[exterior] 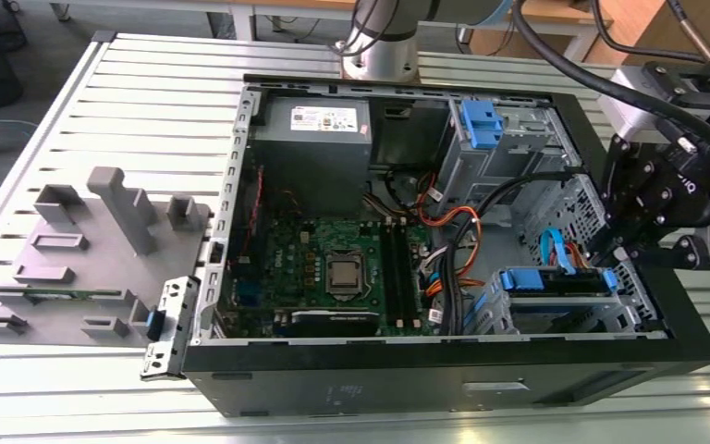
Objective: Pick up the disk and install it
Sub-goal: 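Insert the second disk wire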
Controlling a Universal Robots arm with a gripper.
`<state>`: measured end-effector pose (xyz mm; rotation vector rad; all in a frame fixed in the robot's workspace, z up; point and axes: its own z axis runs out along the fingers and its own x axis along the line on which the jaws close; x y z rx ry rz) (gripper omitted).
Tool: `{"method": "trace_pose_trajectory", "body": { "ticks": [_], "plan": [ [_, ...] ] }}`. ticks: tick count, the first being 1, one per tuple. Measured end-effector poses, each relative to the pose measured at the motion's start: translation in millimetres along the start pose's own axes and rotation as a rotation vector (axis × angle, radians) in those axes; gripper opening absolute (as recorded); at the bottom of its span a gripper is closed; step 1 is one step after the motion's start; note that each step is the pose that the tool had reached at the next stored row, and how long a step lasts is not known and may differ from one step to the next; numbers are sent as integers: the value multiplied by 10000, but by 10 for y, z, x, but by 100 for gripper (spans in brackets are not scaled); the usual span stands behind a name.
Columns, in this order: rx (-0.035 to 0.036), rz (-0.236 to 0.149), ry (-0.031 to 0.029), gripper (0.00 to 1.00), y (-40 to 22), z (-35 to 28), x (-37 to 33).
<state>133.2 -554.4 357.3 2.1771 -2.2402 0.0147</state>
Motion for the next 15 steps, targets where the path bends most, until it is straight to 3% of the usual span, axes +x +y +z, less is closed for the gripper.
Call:
{"method": "trace_pose_trajectory", "body": {
  "ticks": [7, 15],
  "plan": [
    [11, 0, -2, 24, 90, 3, 3],
    [11, 0, -1, 24, 92, -5, 3]
  ]
}}
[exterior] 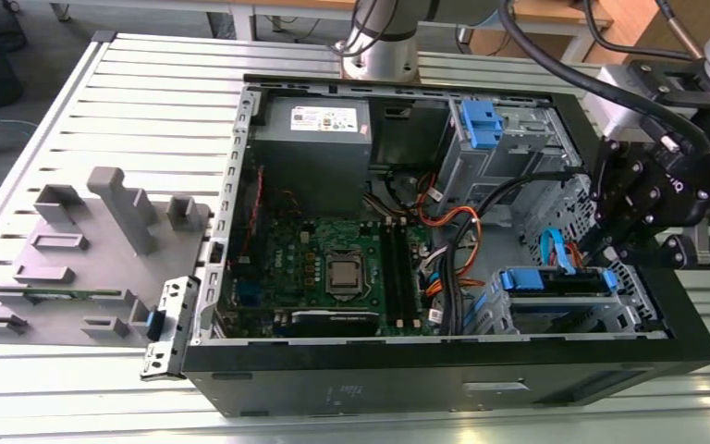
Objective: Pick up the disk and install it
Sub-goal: 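Insert the second disk wire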
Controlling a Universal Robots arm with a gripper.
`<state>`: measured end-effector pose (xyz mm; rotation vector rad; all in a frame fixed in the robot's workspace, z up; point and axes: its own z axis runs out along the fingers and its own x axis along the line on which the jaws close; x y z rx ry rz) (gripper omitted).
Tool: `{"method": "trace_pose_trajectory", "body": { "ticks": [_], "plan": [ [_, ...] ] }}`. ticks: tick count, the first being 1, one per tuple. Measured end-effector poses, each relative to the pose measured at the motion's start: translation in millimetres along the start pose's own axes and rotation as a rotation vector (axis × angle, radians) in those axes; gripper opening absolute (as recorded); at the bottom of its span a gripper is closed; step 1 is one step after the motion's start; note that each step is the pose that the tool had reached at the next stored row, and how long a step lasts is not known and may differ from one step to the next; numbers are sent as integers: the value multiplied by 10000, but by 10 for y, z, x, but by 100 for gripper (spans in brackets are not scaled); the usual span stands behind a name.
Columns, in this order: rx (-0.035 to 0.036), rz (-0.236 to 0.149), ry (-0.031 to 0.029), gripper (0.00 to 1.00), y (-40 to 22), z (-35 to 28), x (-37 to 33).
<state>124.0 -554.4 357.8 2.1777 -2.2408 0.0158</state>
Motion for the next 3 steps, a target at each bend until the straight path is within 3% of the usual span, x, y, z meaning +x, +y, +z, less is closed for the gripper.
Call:
{"method": "trace_pose_trajectory", "body": {
  "ticks": [3],
  "plan": [
    [0, 0, 1, 24, 0, -3, 0]
  ]
}}
